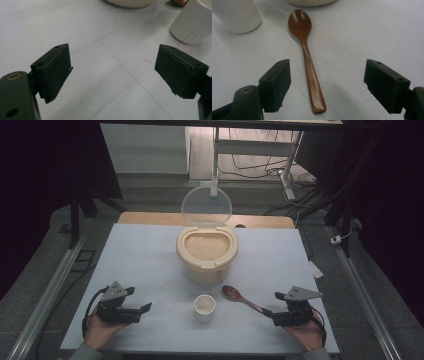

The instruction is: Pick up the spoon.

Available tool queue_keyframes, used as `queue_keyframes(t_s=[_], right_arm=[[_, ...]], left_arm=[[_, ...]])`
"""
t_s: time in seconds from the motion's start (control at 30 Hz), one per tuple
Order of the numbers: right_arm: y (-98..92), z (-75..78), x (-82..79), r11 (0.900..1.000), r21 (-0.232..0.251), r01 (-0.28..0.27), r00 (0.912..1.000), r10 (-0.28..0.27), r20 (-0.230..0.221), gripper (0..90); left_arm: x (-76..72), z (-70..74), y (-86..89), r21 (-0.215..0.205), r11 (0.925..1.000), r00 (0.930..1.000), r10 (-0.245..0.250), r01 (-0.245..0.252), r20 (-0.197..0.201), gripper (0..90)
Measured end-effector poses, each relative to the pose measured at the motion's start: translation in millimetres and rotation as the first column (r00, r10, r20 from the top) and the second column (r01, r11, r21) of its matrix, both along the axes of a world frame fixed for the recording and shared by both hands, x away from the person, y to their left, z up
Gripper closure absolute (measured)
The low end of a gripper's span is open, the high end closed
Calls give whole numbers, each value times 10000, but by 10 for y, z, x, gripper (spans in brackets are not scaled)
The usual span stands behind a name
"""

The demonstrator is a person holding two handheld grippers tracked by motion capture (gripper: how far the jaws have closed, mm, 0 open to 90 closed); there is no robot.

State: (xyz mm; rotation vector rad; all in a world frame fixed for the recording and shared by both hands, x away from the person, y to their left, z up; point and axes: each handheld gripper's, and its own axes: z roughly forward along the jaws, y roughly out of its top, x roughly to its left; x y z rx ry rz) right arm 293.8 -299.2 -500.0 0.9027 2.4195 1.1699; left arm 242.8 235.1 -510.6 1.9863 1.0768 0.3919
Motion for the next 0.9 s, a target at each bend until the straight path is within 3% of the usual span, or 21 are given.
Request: queue_keyframes(t_s=[0.43,0.9], right_arm=[[63,133,-1,9996,-97,-269,9992,266,-311,265],[273,314,39,9902,-1092,-875,9938,793,-776,278]], left_arm=[[9,-8,-7,70,10000,10000,19,-19,-9,134],[19,-26,-22,91,10000,9999,-22,23,-149,134]])
